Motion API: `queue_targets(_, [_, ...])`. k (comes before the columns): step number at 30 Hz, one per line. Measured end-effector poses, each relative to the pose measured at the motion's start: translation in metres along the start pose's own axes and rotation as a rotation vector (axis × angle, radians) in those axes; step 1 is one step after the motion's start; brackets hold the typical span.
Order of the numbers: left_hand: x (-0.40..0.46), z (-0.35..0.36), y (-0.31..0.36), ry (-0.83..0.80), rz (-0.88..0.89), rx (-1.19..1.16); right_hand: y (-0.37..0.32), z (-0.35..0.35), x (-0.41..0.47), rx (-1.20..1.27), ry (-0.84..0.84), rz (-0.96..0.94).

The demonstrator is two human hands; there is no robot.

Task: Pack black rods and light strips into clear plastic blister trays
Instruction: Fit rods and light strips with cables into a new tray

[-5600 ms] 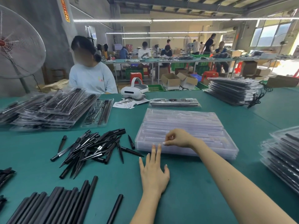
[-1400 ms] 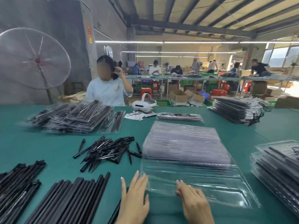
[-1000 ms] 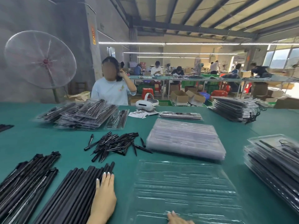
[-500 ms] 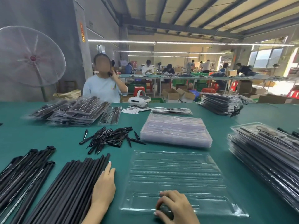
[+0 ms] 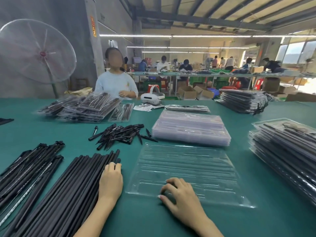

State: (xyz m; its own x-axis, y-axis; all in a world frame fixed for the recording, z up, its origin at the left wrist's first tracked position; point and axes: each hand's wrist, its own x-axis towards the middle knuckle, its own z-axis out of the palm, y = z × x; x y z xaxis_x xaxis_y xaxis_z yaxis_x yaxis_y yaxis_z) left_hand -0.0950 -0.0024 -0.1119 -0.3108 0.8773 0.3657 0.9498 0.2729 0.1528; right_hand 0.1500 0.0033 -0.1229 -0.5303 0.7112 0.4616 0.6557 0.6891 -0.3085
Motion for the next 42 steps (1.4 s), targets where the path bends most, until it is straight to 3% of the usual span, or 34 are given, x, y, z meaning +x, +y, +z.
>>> queue_targets(3, [-0.002, -0.006, 0.005, -0.03, -0.017, 0.079, 0.0, 0.002, -0.002, 0.015, -0.002, 0.017])
queue_targets(7, [0.003, -0.009, 0.013, 0.057, 0.145, 0.163, -0.003, 0.001, 0.001, 0.047, 0.084, 0.043])
queue_targets(11, [0.013, -0.006, 0.016, -0.135, 0.057, 0.301, -0.004, -0.004, 0.0, 0.037, 0.022, 0.014])
queue_targets(13, [0.023, -0.004, 0.014, -0.232, 0.022, 0.298, -0.004, -0.002, -0.001, -0.05, 0.08, 0.0])
queue_targets(17, [0.049, -0.015, 0.006, -0.505, -0.074, 0.022, -0.001, 0.003, 0.001, -0.036, 0.083, -0.02])
queue_targets(20, [0.064, -0.032, 0.0, -0.553, -0.207, -0.377, 0.002, 0.004, 0.004, -0.042, 0.105, -0.027])
queue_targets(23, [0.07, -0.054, 0.012, -0.397, -0.329, -1.028, -0.001, 0.003, 0.006, -0.014, 0.191, -0.002])
queue_targets(25, [0.073, -0.063, 0.032, -0.205, -0.371, -1.404, -0.004, -0.007, 0.01, 0.283, 0.15, 0.192])
queue_targets(28, [0.072, -0.062, 0.063, 0.174, -0.472, -1.781, 0.003, -0.03, 0.025, 0.964, -0.116, 0.503])
queue_targets(29, [0.071, -0.059, 0.071, 0.292, -0.538, -1.865, 0.01, -0.04, 0.031, 1.18, -0.277, 0.564])
queue_targets(30, [0.07, -0.055, 0.077, 0.389, -0.607, -1.933, 0.023, -0.049, 0.034, 1.291, -0.436, 0.544])
queue_targets(32, [0.068, -0.047, 0.085, 0.513, -0.72, -2.016, 0.049, -0.075, 0.04, 1.28, -0.688, 0.429])
queue_targets(34, [0.065, -0.038, 0.089, 0.505, -0.758, -2.045, 0.073, -0.095, 0.04, 1.137, -0.673, 0.378])
queue_targets(36, [0.059, -0.025, 0.089, 0.348, -0.693, -1.956, 0.1, -0.101, 0.033, 1.104, -0.469, 0.461])
queue_targets(39, [0.05, -0.002, 0.08, 0.108, -0.461, -1.421, 0.13, -0.098, 0.016, 0.874, -0.082, 0.468])
queue_targets(42, [0.044, 0.002, 0.072, -0.135, -0.238, -1.005, 0.146, -0.097, 0.01, 0.359, 0.048, 0.354])
